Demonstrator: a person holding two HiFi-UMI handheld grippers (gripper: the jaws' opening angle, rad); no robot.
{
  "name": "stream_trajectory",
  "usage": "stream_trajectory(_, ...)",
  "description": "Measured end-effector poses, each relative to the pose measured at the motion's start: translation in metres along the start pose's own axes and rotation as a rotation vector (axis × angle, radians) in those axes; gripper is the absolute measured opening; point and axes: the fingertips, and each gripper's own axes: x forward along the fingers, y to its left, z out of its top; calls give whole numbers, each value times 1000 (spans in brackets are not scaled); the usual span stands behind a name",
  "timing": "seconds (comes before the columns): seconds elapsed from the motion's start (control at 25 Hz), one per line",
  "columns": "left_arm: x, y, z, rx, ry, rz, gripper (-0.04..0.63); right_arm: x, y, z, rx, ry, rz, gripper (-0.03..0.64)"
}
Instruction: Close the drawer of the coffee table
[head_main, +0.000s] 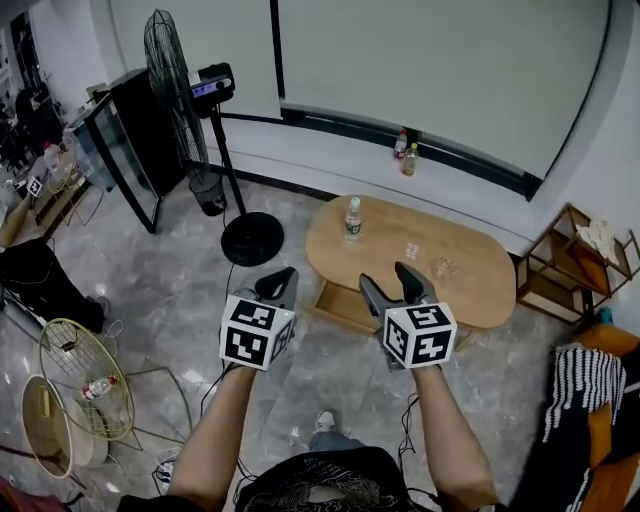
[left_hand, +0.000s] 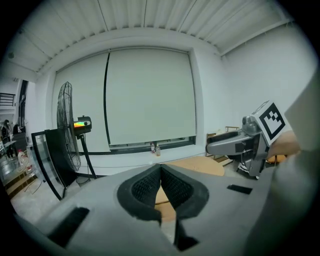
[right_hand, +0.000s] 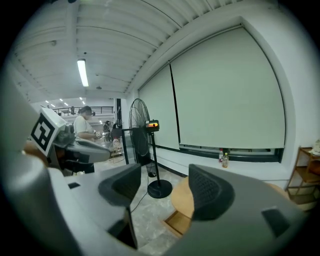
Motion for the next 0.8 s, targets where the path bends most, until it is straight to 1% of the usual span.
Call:
stream_trajectory(0.16, 29, 17, 6, 0, 12, -19, 3, 26, -16, 7, 5, 7, -18, 285)
stream_trajectory(0.44, 69, 37, 17, 29, 14, -69, 3, 51, -39, 14, 21, 3, -79, 285)
stream_trajectory(0.6, 94, 47, 23, 47, 6, -129, 3, 65, -48, 15, 31, 8, -138, 287)
stream_trajectory(0.8, 130, 63, 32, 68, 0, -231, 3, 87, -58, 29, 58, -10, -233, 287)
